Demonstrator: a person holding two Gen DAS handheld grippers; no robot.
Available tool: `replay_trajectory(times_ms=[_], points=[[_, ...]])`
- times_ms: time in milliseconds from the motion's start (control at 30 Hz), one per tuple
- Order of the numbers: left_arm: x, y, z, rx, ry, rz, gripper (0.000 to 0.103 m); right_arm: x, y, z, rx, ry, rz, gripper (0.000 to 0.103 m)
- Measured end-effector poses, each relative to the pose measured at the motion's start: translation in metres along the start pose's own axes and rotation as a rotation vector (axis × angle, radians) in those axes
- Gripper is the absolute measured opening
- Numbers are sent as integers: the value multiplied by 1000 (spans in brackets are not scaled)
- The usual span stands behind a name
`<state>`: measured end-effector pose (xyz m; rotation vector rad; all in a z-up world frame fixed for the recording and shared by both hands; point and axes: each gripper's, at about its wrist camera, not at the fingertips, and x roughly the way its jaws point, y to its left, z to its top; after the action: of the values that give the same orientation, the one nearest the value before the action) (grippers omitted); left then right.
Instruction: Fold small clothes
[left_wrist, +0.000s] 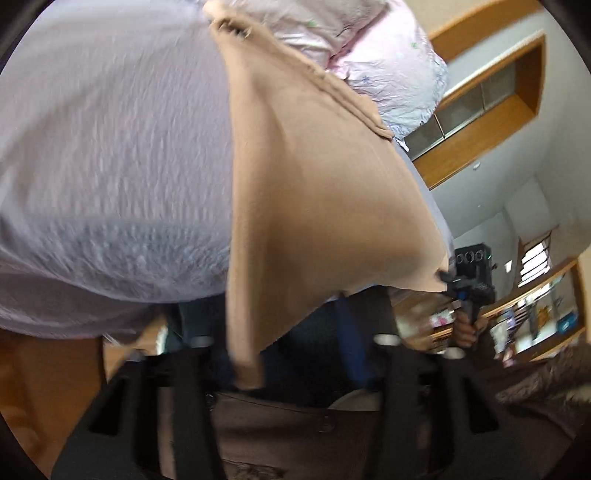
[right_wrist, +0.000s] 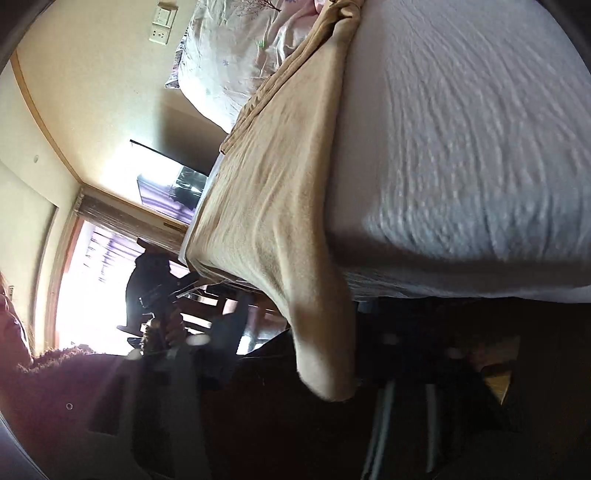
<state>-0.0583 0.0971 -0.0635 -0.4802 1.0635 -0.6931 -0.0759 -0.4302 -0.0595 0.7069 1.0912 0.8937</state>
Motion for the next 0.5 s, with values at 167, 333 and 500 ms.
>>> replay_trajectory(times_ms=[167, 333, 500], points=[[-31, -6, 5, -55, -80, -153, 3, -24, 37, 18, -125, -69, 88, 6], [-64, -47, 72, 77, -235, -154, 3, -50, 106, 100, -334, -206, 88, 6], [-59, -52, 189, 72, -380, -89, 3, -39, 134, 226, -354, -394, 15, 6]])
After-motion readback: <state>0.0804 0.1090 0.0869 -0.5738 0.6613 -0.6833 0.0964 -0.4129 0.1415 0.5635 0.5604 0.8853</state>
